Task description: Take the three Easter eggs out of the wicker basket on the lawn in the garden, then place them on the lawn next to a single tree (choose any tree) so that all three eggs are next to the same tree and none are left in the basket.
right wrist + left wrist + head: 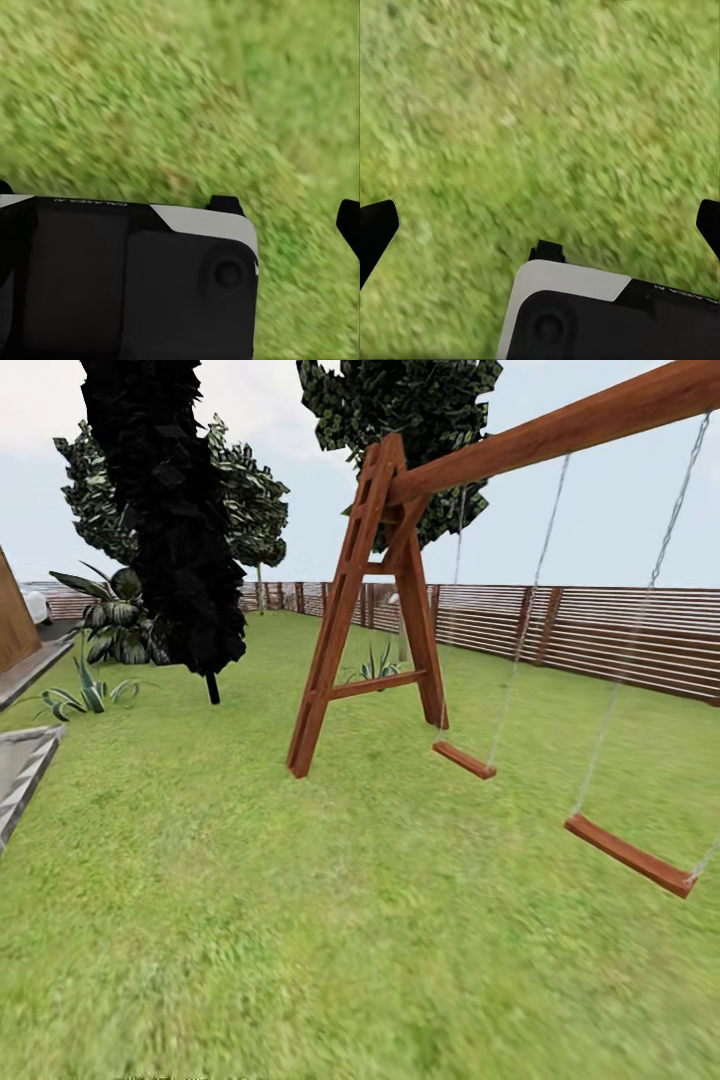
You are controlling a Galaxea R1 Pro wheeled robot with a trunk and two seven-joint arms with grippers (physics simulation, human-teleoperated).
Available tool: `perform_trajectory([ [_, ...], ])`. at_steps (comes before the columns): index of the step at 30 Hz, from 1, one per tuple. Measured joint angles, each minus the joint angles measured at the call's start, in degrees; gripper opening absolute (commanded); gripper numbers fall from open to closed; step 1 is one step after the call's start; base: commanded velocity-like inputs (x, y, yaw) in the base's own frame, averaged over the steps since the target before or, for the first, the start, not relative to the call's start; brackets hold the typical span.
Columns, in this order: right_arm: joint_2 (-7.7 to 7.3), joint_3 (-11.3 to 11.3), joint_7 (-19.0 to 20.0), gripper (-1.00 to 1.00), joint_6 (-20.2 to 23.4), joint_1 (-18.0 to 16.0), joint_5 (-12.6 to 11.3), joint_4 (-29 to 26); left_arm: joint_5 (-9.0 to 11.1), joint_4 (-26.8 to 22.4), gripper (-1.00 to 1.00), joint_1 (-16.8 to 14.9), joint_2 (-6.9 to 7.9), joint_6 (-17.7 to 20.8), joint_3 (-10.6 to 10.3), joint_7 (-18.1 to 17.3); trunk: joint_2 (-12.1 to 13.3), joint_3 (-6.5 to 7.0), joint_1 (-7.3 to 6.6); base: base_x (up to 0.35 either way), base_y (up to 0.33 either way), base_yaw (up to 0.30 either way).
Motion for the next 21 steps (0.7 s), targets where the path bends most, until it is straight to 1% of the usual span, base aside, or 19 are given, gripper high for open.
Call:
perform_trajectory([
  [5,0.03,0.0,0.0,1.00,-0.2,0.0,0.0,0.0,0.0,0.1,1.00,0.0,0.00,0.0,0.0,0.0,0.0,-0.07,0.00,0.109,0.000,0.080],
  [7,0.03,0.0,0.1,1.00,-2.2,0.0,0.0,0.4,-0.1,0.3,1.00,0.0,0.01,0.0,0.0,0.0,0.0,-0.07,0.01,0.007,0.000,0.002],
  [17,0.10,0.0,0.2,1.00,-2.4,0.0,0.0,0.4,-0.1,0.4,1.00,0.0,-0.17,0.0,-0.1,0.0,0.0,-0.07,0.01,0.003,0.000,0.005],
  [21,0.17,0.1,0.2,1.00,-2.4,0.1,0.0,0.5,0.0,0.4,1.00,0.0,-0.07,0.0,0.0,0.0,0.0,-0.07,-0.01,0.151,0.040,0.183],
])
